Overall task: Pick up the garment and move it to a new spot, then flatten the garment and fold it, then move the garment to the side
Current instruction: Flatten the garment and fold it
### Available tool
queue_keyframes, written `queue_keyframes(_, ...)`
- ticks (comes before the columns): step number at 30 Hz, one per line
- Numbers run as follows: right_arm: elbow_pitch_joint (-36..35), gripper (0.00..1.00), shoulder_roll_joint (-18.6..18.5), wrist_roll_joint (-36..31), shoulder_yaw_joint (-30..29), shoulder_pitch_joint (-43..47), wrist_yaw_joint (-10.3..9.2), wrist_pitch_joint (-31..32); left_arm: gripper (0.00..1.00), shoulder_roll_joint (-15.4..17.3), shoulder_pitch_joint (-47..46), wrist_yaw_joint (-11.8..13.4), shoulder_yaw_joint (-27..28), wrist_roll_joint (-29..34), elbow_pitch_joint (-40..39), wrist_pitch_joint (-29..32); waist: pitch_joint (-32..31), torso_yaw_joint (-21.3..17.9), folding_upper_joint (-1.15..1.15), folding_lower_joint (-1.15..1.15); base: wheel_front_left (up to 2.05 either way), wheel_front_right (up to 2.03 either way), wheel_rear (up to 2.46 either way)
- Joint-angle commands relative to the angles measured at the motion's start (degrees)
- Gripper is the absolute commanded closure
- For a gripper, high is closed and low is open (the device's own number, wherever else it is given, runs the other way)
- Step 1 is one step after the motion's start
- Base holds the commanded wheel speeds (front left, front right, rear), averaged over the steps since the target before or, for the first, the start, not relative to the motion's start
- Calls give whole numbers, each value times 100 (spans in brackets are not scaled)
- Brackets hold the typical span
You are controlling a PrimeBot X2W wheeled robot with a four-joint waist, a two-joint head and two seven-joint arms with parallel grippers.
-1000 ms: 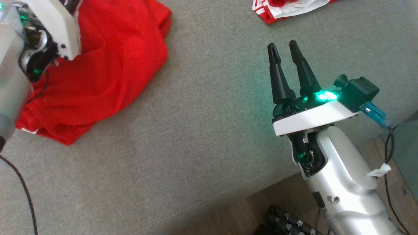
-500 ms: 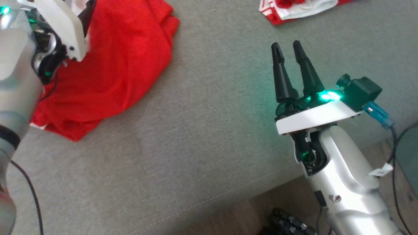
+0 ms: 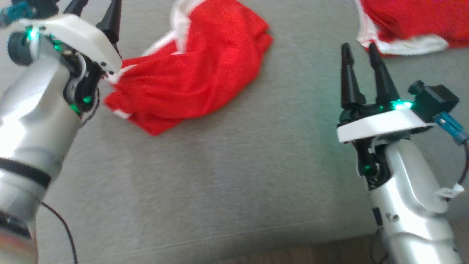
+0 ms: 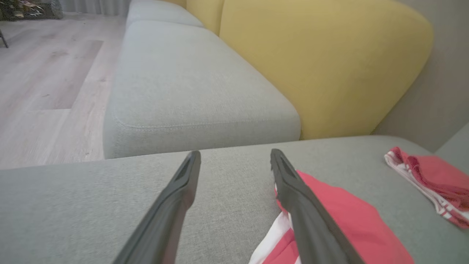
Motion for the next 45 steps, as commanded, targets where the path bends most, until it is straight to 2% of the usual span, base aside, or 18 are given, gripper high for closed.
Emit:
queue_keyframes(1, -222, 0, 2, -85, 12, 124, 43, 52, 0, 275, -57, 110, 448, 108, -386, -67, -346, 496, 0, 0, 0, 0, 0)
queue_keyframes(4, -359, 0, -25, -114, -229, 323, 43, 206, 0, 356, 764, 400, 1108, 527, -1322, -69, -506, 806, 0, 0, 0, 0, 0)
queue_keyframes(8, -560, 0, -112, -247, -358, 627, 43, 357, 0, 305, 2097, 799, 2018, 1098, -2532, -70, -701, 1091, 0, 0, 0, 0, 0)
queue_keyframes(11, -686, 0, -125, -275, -480, 869, 43, 414, 0, 113, 3068, 902, 2595, 1528, -3287, -70, -804, 1252, 0, 0, 0, 0, 0)
queue_keyframes(19, -833, 0, -79, -275, -685, 1359, 43, 463, 0, -807, 4719, 515, 3756, 2796, -4253, -70, -1001, 1534, 0, 0, 0, 0, 0)
queue_keyframes(23, -866, 0, -39, -282, -716, 1441, 43, 482, 0, -1326, 5134, 171, 4158, 3218, -4366, -71, -964, 1603, 0, 0, 0, 0, 0)
queue_keyframes(26, -850, 0, -17, -259, -764, 1424, 43, 540, 0, -1591, 5246, -69, 4398, 3415, -4334, -71, -912, 1671, 0, 0, 0, 0, 0)
queue_keyframes(30, -719, 0, 14, 87, -908, 1318, 43, 775, 0, -1728, 5266, -260, 4464, 3609, -4262, -71, -845, 1758, 0, 0, 0, 0, 0)
queue_keyframes(34, -329, 0, 39, 1106, -1214, 986, 43, 1331, 0, -1831, 5196, -392, 4505, 3726, -4170, -71, -718, 1957, 0, 0, 0, 0, 0)
queue_keyframes(39, 647, 0, 43, 2345, -1576, 387, 43, 2083, 0, -1874, 5145, -467, 4470, 3749, -4069, -71, -564, 2282, 0, 0, 0, 0, 0)
queue_keyframes(45, 2040, 0, 43, 3182, -2184, -549, 43, 2600, 0, -1880, 5119, -470, 4311, 3507, -4047, -71, -386, 2663, 0, 0, 0, 0, 0)
